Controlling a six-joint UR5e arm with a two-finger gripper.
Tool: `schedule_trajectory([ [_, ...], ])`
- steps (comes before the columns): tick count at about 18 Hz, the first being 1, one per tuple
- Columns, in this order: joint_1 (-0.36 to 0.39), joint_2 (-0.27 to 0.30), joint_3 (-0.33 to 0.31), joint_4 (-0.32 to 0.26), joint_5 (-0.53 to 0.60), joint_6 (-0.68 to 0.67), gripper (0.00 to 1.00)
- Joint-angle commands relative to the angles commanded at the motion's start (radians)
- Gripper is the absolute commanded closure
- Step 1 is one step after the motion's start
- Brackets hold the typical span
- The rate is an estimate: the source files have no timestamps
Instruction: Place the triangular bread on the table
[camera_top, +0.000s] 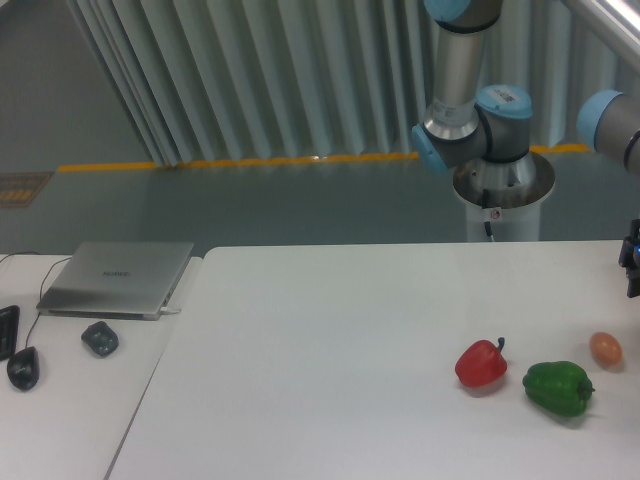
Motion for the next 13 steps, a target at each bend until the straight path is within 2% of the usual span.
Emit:
schedule_trajectory([
  [9, -0.017, 0.015, -0.014, 0.000, 0.002, -0.002, 0.00],
  [11, 0.000, 0.020, -0.021, 0.002, 0.003, -0.018, 0.00],
  [13, 0.073, 0.057, -0.026, -0.002, 0.043, -0.005, 0.00],
])
